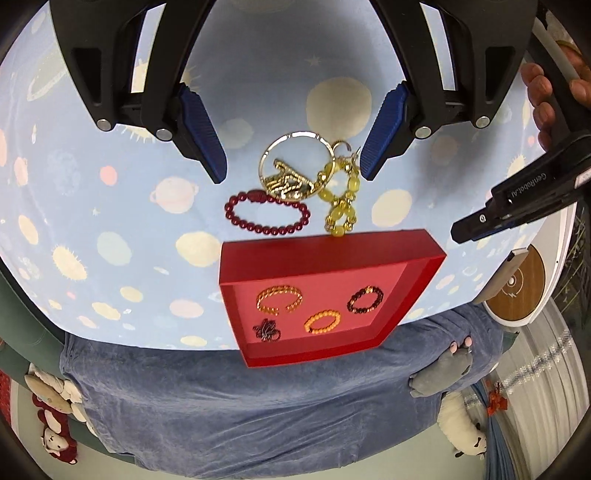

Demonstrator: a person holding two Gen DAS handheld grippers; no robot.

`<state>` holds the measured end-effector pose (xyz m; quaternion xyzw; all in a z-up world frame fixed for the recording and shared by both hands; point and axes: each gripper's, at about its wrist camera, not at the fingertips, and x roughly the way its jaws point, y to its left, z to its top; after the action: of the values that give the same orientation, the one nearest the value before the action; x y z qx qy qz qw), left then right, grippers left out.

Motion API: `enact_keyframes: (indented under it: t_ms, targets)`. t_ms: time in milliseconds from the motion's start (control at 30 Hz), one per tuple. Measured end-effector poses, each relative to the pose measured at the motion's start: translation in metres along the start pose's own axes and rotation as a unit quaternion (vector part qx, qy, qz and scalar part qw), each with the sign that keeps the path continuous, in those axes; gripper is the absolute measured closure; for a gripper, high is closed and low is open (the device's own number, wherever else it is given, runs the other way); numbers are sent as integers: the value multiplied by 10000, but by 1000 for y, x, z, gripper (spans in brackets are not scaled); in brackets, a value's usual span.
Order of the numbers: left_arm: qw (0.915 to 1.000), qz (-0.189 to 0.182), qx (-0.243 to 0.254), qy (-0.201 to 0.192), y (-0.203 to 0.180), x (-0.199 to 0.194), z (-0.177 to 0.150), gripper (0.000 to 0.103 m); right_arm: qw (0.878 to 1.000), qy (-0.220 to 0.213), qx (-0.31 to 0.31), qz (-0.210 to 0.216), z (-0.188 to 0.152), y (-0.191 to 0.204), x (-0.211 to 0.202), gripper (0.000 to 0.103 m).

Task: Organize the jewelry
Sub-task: 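Withdraw both tools from the box back over the remaining jewelry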

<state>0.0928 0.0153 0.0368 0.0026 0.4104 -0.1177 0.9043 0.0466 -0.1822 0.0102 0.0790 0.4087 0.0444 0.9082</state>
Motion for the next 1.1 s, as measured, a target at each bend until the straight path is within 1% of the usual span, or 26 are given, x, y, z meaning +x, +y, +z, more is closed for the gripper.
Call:
enact_keyframes:
  t_ms: [133, 400, 533, 733, 933, 1033, 1067, 1100]
  targets:
    - [10000, -35, -9, 14, -1, 1, -1, 77, 9998, 177, -119, -1, -10, 6, 13, 34]
    - [9999, -57, -3, 129, 1, 10, -2, 76, 9994, 299, -145, 37, -10, 11, 32, 35]
    - [9998, -116, -32, 152, 2, 10, -2, 76, 9992, 380, -147, 9, -10, 11, 41, 39]
    - [9997, -152, -29, 175, 3, 12, -1, 76, 9992, 328, -222, -87, -8, 10, 46, 48]
    - [9997, -146, -32, 205, 2, 14, -2, 76, 9990, 308, -299, -140, -8, 10, 46, 48]
    - [9997, -140, -43, 211, 3, 14, -2, 76, 9994, 298, -166, -90, -9, 3, 40, 50]
    - [9997, -143, -48, 217, 3, 15, -2, 76, 9995, 284, -117, -68, -9, 0, 38, 54]
    - [9996, -139, -49, 224, 2, 15, -3, 76, 9996, 273, -101, -17, -8, -2, 35, 72]
